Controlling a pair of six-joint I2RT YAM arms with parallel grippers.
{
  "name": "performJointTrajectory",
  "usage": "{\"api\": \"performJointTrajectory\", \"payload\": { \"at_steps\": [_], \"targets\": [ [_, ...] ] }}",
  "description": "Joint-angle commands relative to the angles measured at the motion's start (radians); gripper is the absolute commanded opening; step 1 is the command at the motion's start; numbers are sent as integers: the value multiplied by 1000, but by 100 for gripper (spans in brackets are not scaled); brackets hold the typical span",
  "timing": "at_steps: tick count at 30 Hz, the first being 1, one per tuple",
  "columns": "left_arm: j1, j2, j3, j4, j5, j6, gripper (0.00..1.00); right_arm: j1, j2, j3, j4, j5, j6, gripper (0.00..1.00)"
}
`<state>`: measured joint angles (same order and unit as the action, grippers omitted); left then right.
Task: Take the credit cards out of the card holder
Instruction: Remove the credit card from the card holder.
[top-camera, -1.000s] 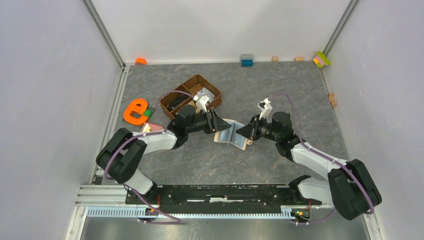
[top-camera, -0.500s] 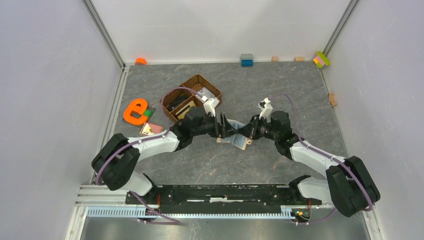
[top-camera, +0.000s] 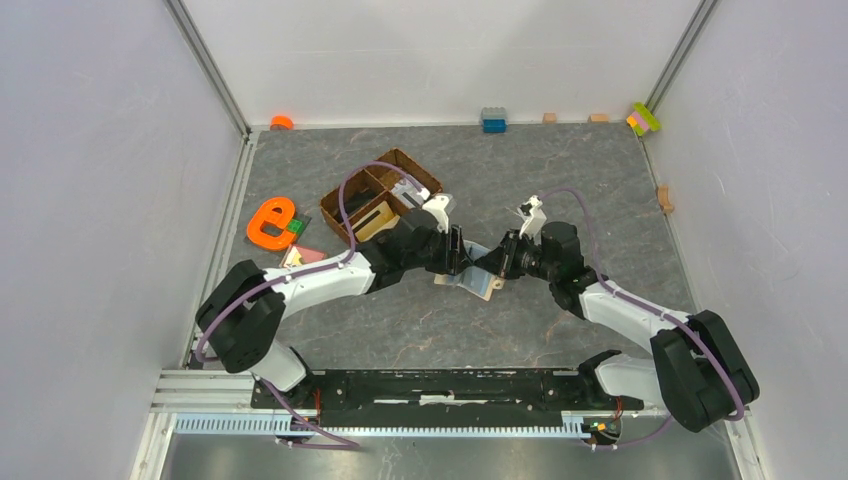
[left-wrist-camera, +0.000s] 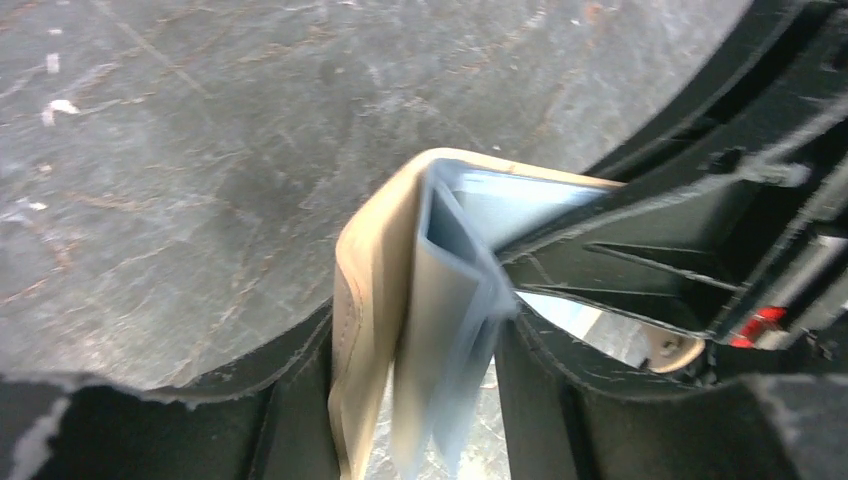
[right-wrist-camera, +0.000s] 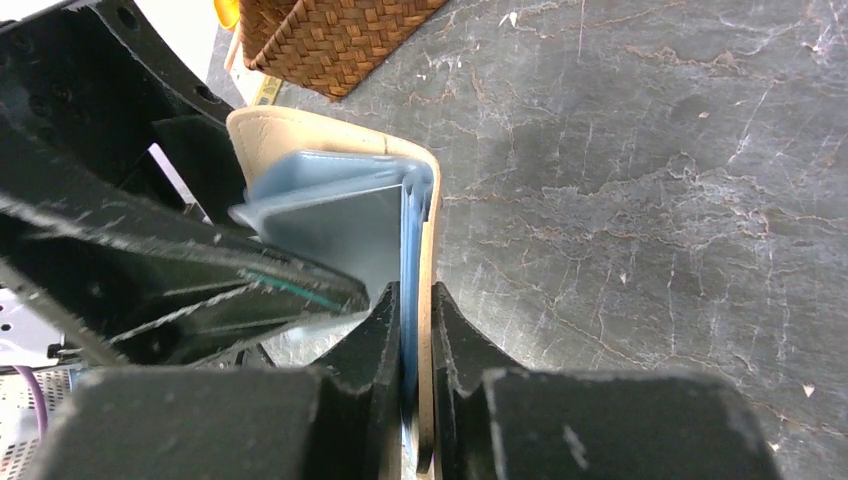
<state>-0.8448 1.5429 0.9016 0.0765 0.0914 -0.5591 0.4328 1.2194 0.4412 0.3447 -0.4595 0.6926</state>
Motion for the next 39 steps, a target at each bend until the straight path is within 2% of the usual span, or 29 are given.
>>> {"api": "performJointTrajectory", "payload": {
  "at_steps": [1, 3, 5, 10, 15, 19, 24, 26, 29, 30, 35, 39],
  "targets": [
    [-2, -10, 35, -106, -169, 42, 55, 2, -10, 36, 47, -11, 2, 11],
    [2, -31, 18, -89, -165, 33, 51, 1, -5, 42, 34, -10, -6, 11],
    [19, -50, 2, -81, -142, 21, 42, 1, -5, 44, 32, -7, -10, 11],
    [106, -79, -82, 91, 69, -45, 18, 1, -5, 46, 30, -14, -14, 11],
    [163, -88, -101, 151, 231, -71, 18, 1, -6, 49, 26, -12, -23, 11],
    [189, -111, -121, 173, 269, -80, 18, -1, -4, 50, 31, -27, -24, 11],
    [203, -99, -128, 214, 334, -113, 9, -6, -9, 60, 14, -32, -49, 14],
    [207, -97, -137, 240, 367, -134, 12, -10, -13, 59, 12, -32, -57, 14],
    [208, -100, -139, 250, 380, -145, 34, -14, -15, 57, 23, -43, -57, 14],
    [207, -102, -140, 253, 383, -146, 39, -14, -12, 56, 28, -53, -57, 14],
    [210, -111, -153, 258, 378, -152, 42, -14, 4, 59, 42, -91, -51, 13],
    [217, -120, -167, 266, 381, -154, 38, -14, 5, 61, 50, -109, -51, 13]
  ]
}}
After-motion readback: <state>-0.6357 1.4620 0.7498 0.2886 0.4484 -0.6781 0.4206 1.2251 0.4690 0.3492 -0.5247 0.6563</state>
